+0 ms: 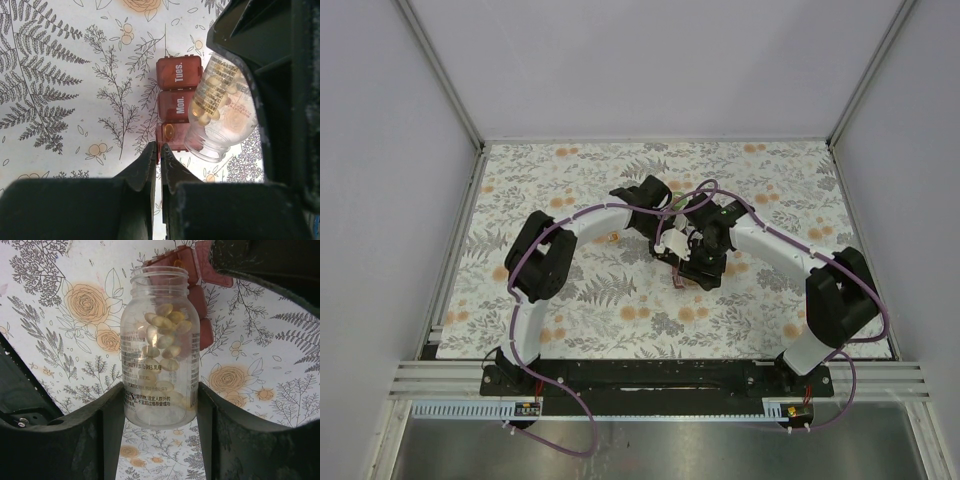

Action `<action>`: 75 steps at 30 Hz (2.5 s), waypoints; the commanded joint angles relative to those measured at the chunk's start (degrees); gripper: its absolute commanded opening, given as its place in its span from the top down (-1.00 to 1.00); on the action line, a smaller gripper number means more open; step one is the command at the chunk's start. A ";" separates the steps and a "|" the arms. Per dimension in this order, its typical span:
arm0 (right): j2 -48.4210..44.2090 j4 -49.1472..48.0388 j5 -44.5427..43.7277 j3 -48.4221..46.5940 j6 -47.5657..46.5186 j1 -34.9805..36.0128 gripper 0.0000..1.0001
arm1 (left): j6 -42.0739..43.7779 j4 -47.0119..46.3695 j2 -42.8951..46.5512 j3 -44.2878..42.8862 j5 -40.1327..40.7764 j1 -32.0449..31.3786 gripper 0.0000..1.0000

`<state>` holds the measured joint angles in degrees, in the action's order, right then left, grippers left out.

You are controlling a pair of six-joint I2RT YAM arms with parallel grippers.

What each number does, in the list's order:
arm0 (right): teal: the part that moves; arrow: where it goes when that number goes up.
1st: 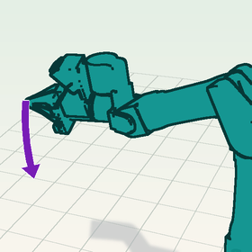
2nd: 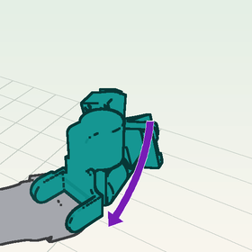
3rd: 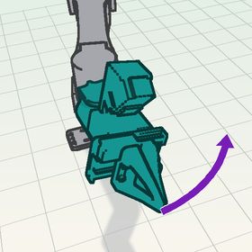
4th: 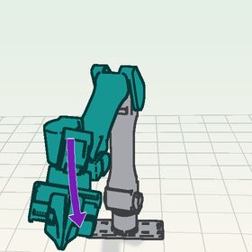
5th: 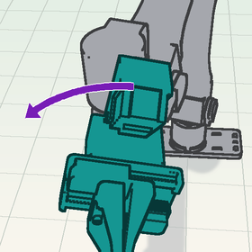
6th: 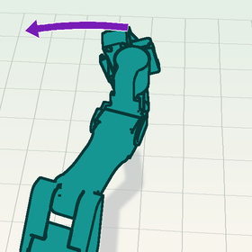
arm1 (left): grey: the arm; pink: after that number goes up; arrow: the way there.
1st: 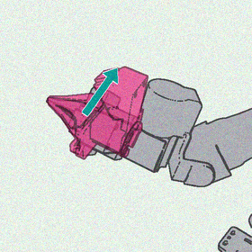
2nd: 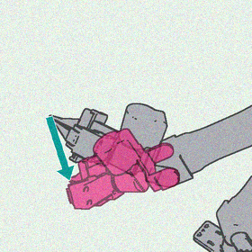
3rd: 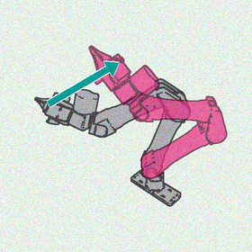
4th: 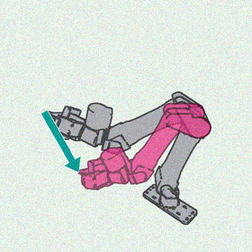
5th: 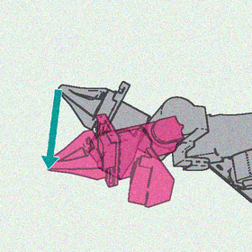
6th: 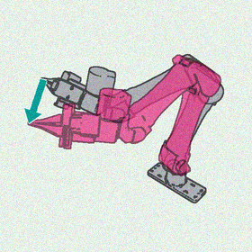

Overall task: Sort the pills into containers
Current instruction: Pour the pill into the pill container.

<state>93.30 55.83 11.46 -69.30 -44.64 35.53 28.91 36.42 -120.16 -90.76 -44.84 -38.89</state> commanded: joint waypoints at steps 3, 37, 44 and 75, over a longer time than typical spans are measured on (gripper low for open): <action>-2.59 -2.66 -1.09 -0.22 1.22 -0.02 1.00 | 1.77 1.37 3.70 0.59 -0.34 -0.74 1.00; -1.71 -5.74 -3.90 2.50 1.75 -0.11 1.00 | 1.06 1.28 5.11 0.67 -1.56 -0.74 0.61; -1.54 -6.18 -4.61 3.11 1.75 -0.02 1.00 | 1.06 1.37 5.20 0.76 -1.39 -0.74 0.55; 2.06 -1.61 -6.98 -0.66 1.23 -0.02 1.00 | 0.63 1.37 5.11 0.59 -2.45 -0.74 0.56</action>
<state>92.95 53.17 10.04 -68.25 -44.75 35.94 28.62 36.58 -118.43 -89.82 -42.02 -38.33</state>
